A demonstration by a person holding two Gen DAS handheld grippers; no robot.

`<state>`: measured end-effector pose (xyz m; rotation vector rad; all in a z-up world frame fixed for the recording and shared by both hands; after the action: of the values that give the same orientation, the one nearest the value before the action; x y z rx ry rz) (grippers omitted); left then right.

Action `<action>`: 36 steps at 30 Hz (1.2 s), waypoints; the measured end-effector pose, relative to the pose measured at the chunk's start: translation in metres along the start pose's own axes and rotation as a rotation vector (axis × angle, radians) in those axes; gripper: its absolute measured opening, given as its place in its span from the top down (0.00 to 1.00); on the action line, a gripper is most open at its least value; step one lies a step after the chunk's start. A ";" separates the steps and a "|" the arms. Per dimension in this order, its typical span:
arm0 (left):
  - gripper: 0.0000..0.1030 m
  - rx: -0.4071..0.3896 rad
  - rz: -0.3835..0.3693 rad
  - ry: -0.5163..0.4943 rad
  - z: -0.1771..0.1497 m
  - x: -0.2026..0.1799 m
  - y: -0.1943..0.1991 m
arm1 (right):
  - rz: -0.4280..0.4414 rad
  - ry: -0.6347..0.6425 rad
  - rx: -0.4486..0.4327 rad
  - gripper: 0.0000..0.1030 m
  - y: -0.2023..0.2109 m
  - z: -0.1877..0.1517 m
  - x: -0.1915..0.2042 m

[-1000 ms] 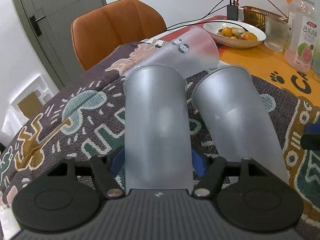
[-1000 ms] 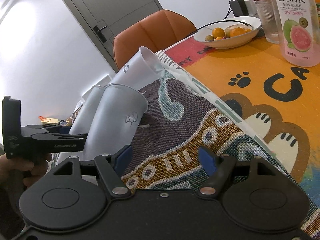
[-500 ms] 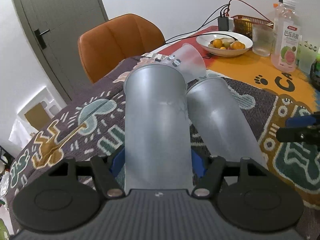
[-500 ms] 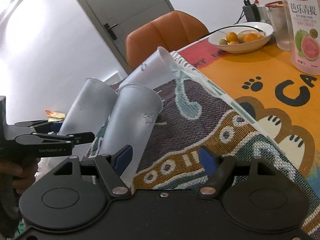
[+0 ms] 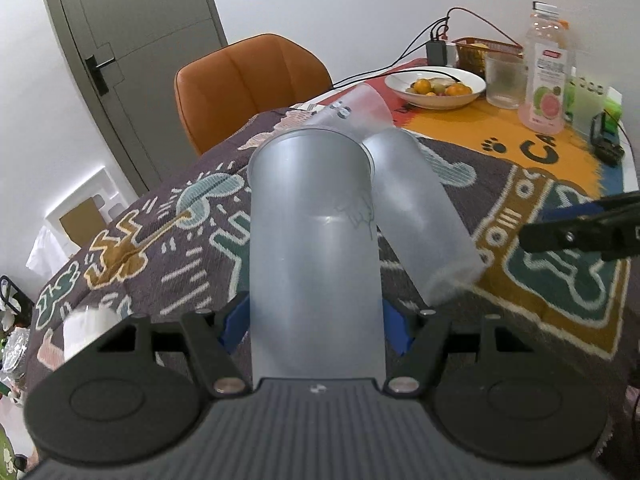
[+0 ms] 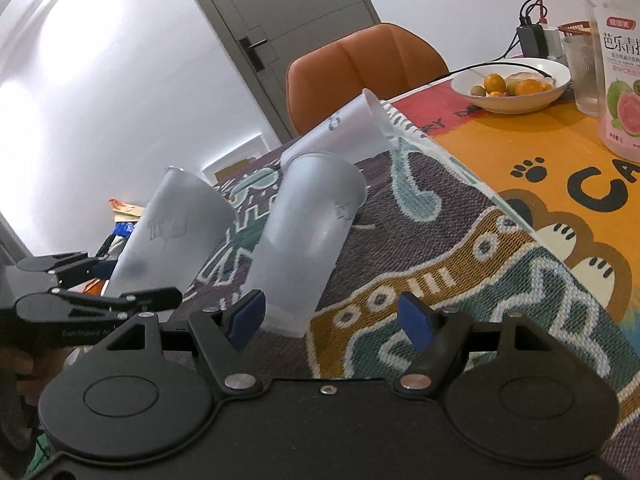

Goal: Flip cup upright
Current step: 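Lift the frosted cup with the right gripper and rotate it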

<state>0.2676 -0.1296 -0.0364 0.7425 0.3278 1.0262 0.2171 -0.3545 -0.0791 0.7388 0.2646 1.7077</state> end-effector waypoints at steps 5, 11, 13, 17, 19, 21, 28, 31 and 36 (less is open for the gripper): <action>0.35 0.004 -0.007 -0.003 -0.021 -0.005 0.013 | 0.010 0.008 0.009 0.28 0.007 -0.010 0.009; 0.35 0.016 -0.015 -0.007 -0.045 -0.011 0.024 | 0.019 0.031 0.019 0.22 0.014 -0.021 0.020; 0.35 0.021 -0.017 -0.011 -0.051 -0.013 0.026 | 0.021 0.034 0.021 0.20 0.016 -0.024 0.022; 0.34 0.043 -0.027 -0.029 -0.064 -0.017 0.029 | 0.023 0.034 0.031 0.17 0.020 -0.029 0.023; 0.34 0.055 -0.029 -0.043 -0.071 -0.019 0.030 | 0.022 0.038 0.035 0.16 0.022 -0.032 0.023; 0.34 0.062 -0.027 -0.053 -0.075 -0.021 0.030 | 0.023 0.042 0.038 0.13 0.023 -0.034 0.025; 0.32 0.036 0.002 -0.063 -0.074 -0.026 0.031 | 0.042 0.026 0.059 0.11 0.019 -0.037 0.027; 0.25 0.005 -0.008 -0.002 -0.068 -0.016 0.042 | 0.062 0.010 0.065 0.11 0.017 -0.036 0.029; 0.21 -0.049 0.010 0.088 -0.063 0.001 0.063 | 0.130 -0.048 0.085 0.10 0.008 -0.030 0.035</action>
<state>0.1910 -0.0844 -0.0379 0.6571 0.3739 1.0744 0.1894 -0.3175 -0.0864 0.8750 0.2616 1.8072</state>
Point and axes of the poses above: each gripper's, at about its wrist camera, not at the fingertips, and y roughly against the way its jaws point, x to its left, z to its top, the point moved 4 cm from there along -y, roughly the way its jaws point, and after that the axes turned 10 degrees about y, right-handed, at the moved point
